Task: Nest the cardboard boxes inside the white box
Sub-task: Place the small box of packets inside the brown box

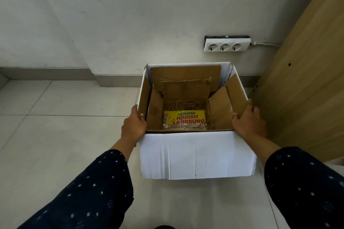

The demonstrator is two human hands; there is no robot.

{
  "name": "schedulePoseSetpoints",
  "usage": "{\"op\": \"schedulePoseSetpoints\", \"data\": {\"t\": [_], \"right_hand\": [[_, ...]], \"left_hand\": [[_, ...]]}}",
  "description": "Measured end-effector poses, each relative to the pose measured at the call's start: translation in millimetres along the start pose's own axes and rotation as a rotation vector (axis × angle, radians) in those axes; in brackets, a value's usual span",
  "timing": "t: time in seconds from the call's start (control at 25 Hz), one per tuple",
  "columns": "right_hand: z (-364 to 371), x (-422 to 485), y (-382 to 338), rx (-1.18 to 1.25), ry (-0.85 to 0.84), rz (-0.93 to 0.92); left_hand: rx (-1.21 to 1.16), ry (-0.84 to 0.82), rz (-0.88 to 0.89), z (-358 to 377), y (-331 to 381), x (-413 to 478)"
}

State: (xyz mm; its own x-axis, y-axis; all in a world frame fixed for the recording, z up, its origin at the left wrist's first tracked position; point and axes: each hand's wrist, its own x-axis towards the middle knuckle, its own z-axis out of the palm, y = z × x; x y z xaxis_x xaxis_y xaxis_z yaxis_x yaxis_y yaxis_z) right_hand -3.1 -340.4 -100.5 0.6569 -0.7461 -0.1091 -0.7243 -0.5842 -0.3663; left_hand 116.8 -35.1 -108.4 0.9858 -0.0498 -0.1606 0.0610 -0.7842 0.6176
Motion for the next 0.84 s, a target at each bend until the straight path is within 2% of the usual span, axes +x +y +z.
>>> {"op": "schedulePoseSetpoints", "data": {"t": [0.28, 0.64, 0.84], "right_hand": [[23, -5, -62, -0.047, -0.03, -0.106], [59, 6, -129, 0.001, 0.021, 0.01], [64, 19, -143, 0.024, 0.048, 0.022]], "left_hand": [[-0.071, 0.048, -0.069, -43, -41, 40], [-0.201, -0.021, -0.138, -78, -64, 105], [-0.168, 0.012, -0.138, -75, -61, 129]]}}
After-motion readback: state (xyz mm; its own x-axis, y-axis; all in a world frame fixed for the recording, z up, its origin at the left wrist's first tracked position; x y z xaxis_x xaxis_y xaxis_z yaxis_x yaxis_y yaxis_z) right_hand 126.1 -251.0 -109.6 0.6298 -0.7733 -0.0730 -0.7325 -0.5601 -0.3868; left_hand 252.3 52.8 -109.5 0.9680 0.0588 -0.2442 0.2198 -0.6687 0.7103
